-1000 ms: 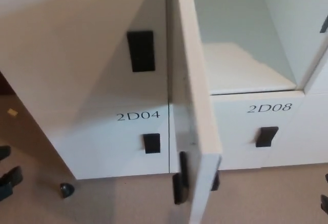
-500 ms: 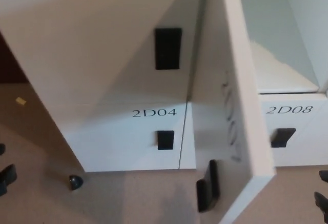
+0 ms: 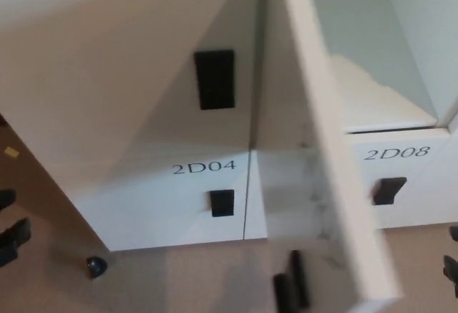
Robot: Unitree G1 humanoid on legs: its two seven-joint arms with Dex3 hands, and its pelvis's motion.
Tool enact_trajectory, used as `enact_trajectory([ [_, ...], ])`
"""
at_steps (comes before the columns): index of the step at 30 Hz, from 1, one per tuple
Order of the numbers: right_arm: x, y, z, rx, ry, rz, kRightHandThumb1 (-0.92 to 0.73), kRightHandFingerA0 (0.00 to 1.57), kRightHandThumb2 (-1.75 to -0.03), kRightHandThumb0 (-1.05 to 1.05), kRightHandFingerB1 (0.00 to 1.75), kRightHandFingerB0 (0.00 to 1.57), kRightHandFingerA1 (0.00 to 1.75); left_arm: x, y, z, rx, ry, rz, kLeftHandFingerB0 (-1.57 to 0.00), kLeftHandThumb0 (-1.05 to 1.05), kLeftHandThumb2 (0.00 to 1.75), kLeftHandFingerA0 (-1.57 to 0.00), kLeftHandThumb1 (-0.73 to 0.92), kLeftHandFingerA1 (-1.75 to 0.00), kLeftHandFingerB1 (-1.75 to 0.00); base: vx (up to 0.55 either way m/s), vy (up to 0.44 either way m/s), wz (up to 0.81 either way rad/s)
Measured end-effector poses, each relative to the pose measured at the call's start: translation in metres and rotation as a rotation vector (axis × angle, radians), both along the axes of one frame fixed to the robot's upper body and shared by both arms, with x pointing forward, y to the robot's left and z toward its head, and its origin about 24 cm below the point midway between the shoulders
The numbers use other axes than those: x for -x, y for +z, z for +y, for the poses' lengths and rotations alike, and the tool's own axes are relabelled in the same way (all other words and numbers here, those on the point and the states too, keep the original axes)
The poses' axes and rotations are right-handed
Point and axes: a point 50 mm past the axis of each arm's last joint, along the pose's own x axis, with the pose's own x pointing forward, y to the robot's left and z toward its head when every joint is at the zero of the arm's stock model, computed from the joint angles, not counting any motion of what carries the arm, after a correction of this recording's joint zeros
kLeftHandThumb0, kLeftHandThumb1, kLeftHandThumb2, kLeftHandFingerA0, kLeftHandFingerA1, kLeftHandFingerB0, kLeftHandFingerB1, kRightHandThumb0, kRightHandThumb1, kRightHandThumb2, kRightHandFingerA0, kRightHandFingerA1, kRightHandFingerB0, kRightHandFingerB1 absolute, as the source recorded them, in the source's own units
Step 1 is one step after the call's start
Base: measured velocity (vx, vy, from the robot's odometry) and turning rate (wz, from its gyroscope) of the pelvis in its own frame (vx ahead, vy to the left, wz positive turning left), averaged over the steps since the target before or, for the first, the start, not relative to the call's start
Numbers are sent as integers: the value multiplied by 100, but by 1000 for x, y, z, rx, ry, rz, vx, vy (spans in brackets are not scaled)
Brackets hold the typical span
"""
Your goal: The robot walks towards an open cabinet and lifts its left hand to push the door towards the right to close it.
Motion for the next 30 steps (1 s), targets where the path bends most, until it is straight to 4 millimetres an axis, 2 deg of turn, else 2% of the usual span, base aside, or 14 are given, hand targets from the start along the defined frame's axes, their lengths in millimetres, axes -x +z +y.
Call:
enact_trajectory([
  [8,-3,-1,4,-4,15,1,-70,70,-60,-28,41,49,48,0,4,5,-40,-6,8,-40,-29,60,-60,67,-44,-39,-23,161,10],
  [16,-6,2,3,1,17,-6,-70,70,-60,-27,42,49,49,-2,5,0,-106,-63,13,-40,-28,60,-59,68,-44,-38,1,-12,-1],
  [30,-12,4,6,11,36,-10,-71,70,-60,-26,42,50,49,1,3,1,-116,-60,8,-40,-30,59,-61,66,-44,-39,0,0,0],
])
